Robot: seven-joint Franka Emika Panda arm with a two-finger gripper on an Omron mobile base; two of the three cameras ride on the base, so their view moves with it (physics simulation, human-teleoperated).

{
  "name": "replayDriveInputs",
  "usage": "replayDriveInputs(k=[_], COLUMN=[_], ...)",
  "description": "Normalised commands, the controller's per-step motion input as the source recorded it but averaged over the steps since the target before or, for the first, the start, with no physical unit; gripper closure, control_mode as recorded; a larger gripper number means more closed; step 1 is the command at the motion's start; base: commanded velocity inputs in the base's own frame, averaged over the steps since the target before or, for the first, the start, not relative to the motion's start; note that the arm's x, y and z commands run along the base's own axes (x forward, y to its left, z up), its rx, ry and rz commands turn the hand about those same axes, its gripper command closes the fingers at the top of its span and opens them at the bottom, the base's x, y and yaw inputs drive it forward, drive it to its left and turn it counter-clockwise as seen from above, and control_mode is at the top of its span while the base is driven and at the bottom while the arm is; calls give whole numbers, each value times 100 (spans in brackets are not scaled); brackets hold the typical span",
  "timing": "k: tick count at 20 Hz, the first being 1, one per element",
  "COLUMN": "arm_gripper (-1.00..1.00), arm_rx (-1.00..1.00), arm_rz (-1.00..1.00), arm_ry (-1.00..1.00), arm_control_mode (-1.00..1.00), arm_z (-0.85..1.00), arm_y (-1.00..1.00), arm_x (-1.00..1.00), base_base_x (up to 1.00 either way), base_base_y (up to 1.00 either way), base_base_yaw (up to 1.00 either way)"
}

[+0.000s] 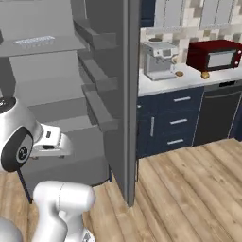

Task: Place the carrot and potato inside the fridge drawer. Close the drawer after placing the vegetables.

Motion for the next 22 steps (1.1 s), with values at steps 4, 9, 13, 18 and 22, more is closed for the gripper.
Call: replayDriveInputs(k=[4,9,13,18,22], arm_gripper=[-100,-100,-100,-100,-100], arm_rx=[0,0,0,0,0], arm_rz=[0,0,0,0,0], arm_ry=[0,0,0,0,0], arm_control_mode=[100,100,100,100,100], arm_z=[0,0,0,0,0], arm_y=[0,0,0,0,0], arm_x=[0,0,0,0,0], base_base_x=[-42,-7,0,3,76], base_base_y=[0,-13,-22,-33,-19], base_base_yaw=[-83,-83,-83,-79,-41])
